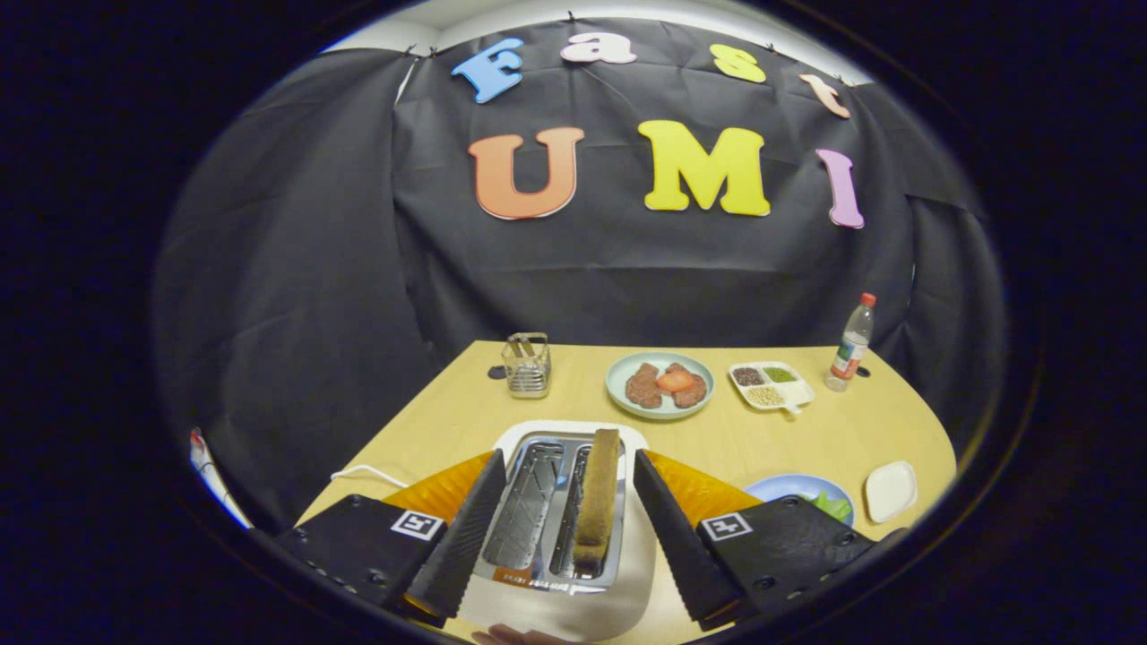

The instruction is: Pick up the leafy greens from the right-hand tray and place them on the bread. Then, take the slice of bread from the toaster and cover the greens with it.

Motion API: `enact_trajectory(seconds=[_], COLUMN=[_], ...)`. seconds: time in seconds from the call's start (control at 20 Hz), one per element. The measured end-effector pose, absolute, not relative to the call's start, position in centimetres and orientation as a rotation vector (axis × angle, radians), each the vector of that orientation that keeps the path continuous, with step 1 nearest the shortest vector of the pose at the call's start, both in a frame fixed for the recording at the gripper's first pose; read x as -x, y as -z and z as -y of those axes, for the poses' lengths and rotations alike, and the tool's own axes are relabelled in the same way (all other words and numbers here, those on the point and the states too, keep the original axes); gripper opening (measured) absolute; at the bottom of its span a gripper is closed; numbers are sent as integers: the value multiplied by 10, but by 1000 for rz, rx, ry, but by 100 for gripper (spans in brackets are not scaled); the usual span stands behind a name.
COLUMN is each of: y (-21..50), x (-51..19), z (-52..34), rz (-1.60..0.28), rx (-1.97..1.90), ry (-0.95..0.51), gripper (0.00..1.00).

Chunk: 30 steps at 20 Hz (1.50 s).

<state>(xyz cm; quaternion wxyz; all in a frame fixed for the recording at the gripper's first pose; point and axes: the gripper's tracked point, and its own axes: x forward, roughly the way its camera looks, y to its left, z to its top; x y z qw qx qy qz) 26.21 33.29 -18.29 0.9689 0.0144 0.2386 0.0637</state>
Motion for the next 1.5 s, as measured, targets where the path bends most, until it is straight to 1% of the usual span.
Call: enact_trajectory(seconds=[0.05, 0.15, 0.35, 0.45, 0.55, 0.6, 0.7, 0.95, 1.2, 1.3, 1.5], y=[192, 204, 198, 200, 197, 190, 175, 110, 56, 52, 75], x=[-268, -269, -269, -263, -259, -253, -254, -243, -227, -227, -231], z=[-332, -327, -329, -332, -333, -330, -334, -332, -316, -300, -265], rz=[-504, -564, -548, -578, -595, -586, -561, -449, -383, -376, -404], rx=[-43, -69, -49, -48, -24, -14, -12, -9, -72, -83, -79], ry=[-113, -91, -99, -106, -117, -110, -125, -140, -149, -130, -84], gripper=[88, 81, 44, 17, 17, 11, 9, 9, 9, 9, 9])
